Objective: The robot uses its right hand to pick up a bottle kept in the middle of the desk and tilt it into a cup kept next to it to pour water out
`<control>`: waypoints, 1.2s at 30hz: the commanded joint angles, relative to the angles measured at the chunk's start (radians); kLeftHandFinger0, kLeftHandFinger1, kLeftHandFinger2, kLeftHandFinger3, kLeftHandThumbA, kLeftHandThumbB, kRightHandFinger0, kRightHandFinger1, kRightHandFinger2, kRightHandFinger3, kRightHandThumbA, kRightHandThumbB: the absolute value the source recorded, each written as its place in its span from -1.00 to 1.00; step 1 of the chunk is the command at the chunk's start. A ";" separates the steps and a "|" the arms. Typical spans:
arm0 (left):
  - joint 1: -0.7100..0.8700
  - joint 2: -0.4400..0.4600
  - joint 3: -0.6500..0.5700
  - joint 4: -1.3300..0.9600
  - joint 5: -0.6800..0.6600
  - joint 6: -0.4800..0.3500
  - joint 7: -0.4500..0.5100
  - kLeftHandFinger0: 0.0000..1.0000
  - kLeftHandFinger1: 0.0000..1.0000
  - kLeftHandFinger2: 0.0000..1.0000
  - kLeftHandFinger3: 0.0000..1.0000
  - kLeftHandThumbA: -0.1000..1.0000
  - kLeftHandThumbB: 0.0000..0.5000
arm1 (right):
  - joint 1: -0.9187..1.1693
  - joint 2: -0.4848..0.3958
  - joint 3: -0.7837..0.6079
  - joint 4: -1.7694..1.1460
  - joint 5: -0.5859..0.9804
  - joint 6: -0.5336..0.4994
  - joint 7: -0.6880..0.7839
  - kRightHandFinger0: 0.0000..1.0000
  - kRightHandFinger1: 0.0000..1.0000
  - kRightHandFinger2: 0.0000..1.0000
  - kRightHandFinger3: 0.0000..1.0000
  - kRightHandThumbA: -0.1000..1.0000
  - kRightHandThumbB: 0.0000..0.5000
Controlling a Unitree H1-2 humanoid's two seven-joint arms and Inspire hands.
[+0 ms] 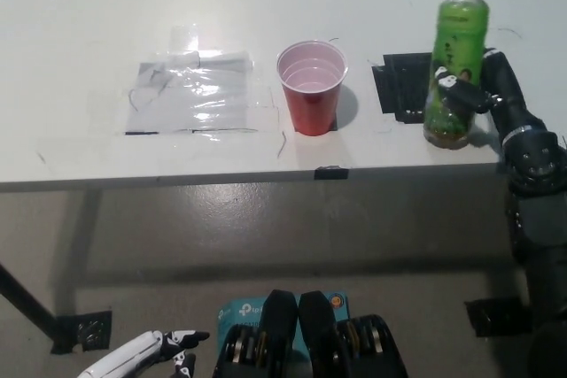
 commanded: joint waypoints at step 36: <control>-0.039 0.033 0.029 -0.030 0.016 -0.009 0.014 1.00 1.00 1.00 1.00 1.00 0.56 | -0.058 -0.105 0.507 -0.059 -0.182 -0.332 -1.037 -0.99 -0.34 -0.25 -0.49 -1.00 -0.69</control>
